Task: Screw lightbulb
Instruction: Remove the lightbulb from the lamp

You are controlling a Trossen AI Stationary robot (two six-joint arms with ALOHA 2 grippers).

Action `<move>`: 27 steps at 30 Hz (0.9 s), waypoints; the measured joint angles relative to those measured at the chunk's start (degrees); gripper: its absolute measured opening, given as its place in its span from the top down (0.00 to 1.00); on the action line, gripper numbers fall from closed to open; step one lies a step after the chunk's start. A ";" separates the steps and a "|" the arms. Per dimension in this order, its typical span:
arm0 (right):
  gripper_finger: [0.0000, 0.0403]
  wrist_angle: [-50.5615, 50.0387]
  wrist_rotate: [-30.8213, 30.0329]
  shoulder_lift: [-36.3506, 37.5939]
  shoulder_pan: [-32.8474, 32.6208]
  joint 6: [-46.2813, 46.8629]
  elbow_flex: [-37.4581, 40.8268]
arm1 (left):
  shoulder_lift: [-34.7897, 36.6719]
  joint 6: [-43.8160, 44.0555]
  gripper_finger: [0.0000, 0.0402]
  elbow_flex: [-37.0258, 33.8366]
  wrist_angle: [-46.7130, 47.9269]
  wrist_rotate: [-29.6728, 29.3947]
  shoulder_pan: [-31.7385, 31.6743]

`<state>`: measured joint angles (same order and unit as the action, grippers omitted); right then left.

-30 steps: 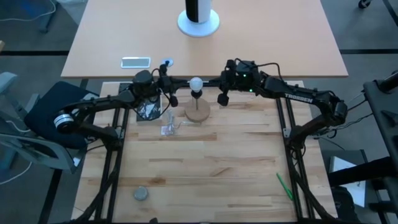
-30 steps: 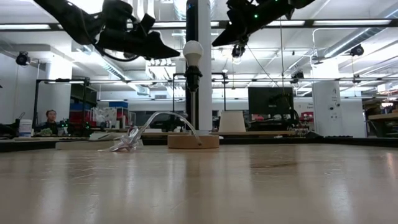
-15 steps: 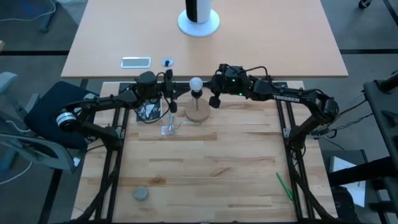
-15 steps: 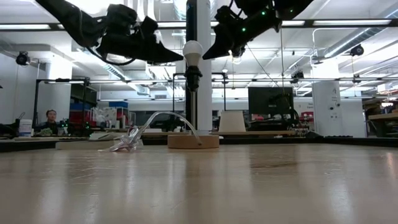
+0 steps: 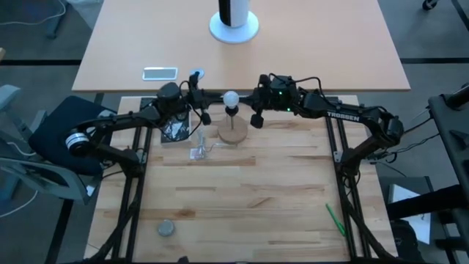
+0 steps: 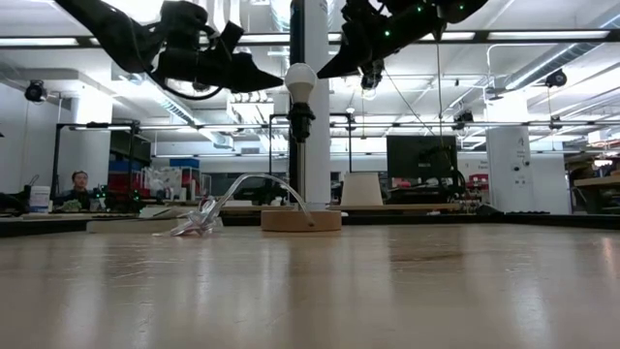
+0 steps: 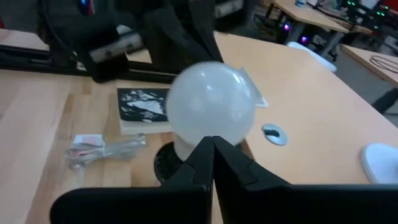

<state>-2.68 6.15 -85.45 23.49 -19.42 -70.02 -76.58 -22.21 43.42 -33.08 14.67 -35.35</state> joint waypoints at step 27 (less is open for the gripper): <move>1.00 -0.96 -4.81 1.83 0.20 -0.22 0.33 | 4.40 0.82 1.00 -0.04 4.98 6.92 0.11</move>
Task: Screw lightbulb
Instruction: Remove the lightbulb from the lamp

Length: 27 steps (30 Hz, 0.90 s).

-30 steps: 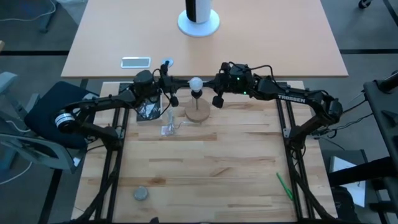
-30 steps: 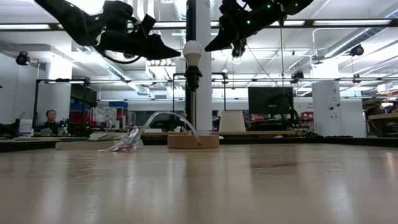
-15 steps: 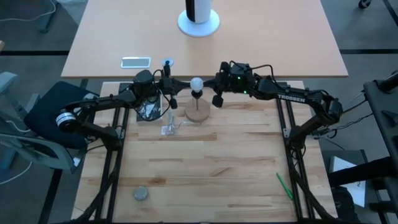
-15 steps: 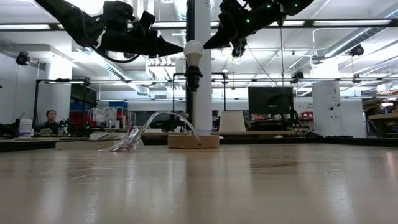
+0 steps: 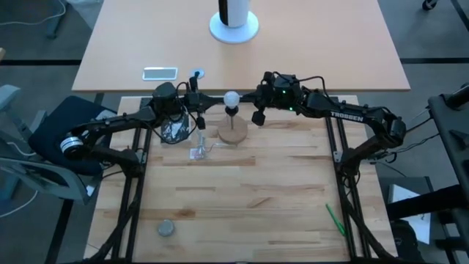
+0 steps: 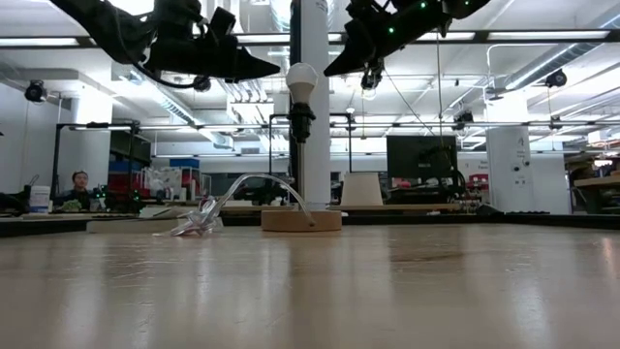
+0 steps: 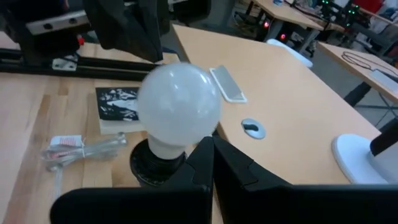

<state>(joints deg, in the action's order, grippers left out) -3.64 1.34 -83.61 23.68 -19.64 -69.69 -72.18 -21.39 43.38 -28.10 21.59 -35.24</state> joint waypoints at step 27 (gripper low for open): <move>1.00 3.06 5.04 -1.86 -0.15 1.63 0.42 | -0.09 -5.31 1.00 -3.63 -2.73 -0.22 -2.90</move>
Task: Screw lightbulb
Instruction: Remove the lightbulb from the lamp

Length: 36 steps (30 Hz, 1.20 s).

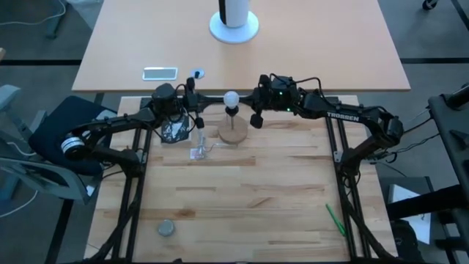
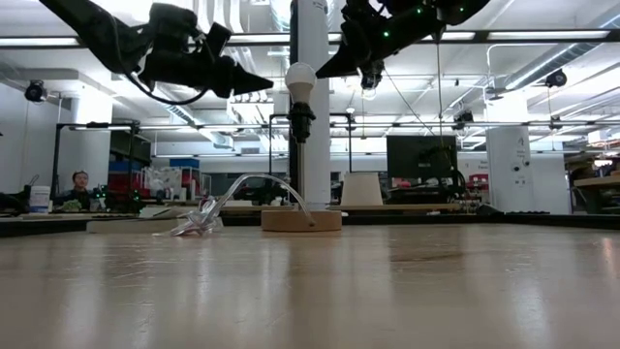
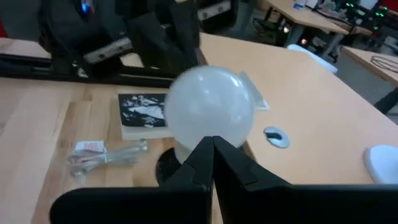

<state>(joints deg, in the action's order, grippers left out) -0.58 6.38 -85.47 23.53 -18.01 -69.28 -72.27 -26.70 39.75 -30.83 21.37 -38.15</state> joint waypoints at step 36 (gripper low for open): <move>1.00 1.22 -0.02 0.02 0.02 -3.13 0.00 | -2.28 7.80 1.00 3.07 -2.62 0.02 -0.31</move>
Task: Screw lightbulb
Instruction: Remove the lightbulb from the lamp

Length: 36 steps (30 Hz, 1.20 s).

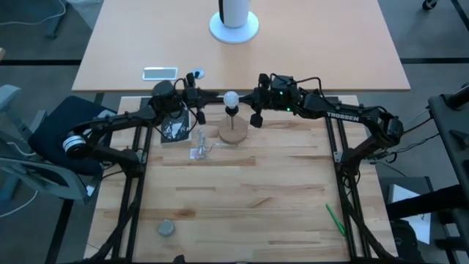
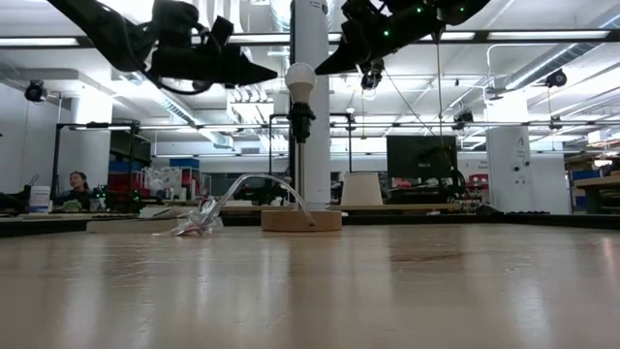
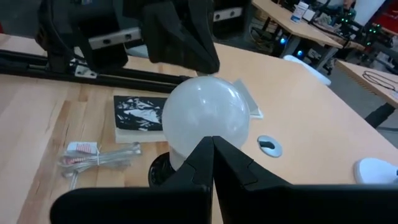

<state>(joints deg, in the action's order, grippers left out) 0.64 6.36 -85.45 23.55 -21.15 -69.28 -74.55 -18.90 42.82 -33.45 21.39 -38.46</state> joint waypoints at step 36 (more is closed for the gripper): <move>1.00 3.88 -2.56 2.48 -0.65 -0.55 2.03 | -4.95 -2.71 1.00 2.57 -0.11 1.18 0.66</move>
<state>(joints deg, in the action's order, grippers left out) 4.53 3.80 -82.97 22.90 -21.70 -67.24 -79.50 -21.61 45.39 -33.56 22.57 -37.80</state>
